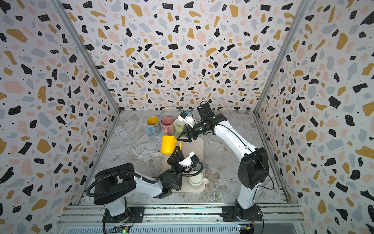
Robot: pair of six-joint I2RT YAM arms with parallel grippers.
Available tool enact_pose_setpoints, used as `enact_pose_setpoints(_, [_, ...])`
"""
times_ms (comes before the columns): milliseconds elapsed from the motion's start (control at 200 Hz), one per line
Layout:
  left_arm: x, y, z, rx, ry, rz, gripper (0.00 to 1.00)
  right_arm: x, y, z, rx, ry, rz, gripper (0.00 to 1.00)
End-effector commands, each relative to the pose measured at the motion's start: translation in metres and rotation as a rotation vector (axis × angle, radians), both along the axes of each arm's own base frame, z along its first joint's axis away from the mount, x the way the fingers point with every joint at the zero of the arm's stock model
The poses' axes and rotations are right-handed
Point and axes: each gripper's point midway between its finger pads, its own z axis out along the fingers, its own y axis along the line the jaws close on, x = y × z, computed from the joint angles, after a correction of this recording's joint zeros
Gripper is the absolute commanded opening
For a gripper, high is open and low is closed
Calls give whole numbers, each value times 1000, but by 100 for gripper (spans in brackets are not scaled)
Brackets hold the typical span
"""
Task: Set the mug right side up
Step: 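Close the right gripper on the yellow mug's handle while the left gripper holds it upright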
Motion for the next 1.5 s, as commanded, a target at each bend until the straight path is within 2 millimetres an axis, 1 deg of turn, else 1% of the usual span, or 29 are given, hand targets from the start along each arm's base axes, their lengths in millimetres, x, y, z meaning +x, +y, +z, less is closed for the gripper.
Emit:
enact_pose_setpoints(0, [-9,11,69,-374,-170,-29,0,-13,2,-10,-17,67,39,72])
enact_pose_setpoints(85, [-9,11,72,-373,-175,-33,0,-12,2,-20,-46,81,27,71])
enact_pose_setpoints(160, [-9,10,73,-366,-178,-34,0,-7,0,-27,-78,81,2,70])
enact_pose_setpoints(205, [-9,10,72,-363,-178,-35,0,-4,-1,-29,-86,78,-12,70])
enact_pose_setpoints(285, [-9,10,72,-356,-178,-36,0,-4,-1,-29,-80,85,-11,69])
enact_pose_setpoints(390, [-9,9,72,-352,-179,-40,0,-5,0,-28,-69,101,-1,64])
enact_pose_setpoints(571, [-9,7,71,-337,-181,-45,0,-14,2,-32,-53,138,29,49])
enact_pose_setpoints(726, [-9,5,71,-326,-183,-48,0,-19,3,-39,-57,162,41,40])
enact_pose_setpoints(861, [-9,4,71,-317,-185,-51,0,-20,4,-42,-58,175,45,31])
enact_pose_setpoints(931, [-9,4,71,-313,-186,-52,0,-20,4,-43,-57,180,47,21])
enact_pose_setpoints(1051, [-9,2,69,-304,-185,-55,0,-22,5,-47,-60,190,54,0])
enact_pose_setpoints(1286, [-6,3,68,-293,-176,-24,0,-27,4,-51,-66,182,47,0])
enact_pose_setpoints(1492, [-3,2,68,-288,-161,23,0,-27,3,-42,-35,151,18,0])
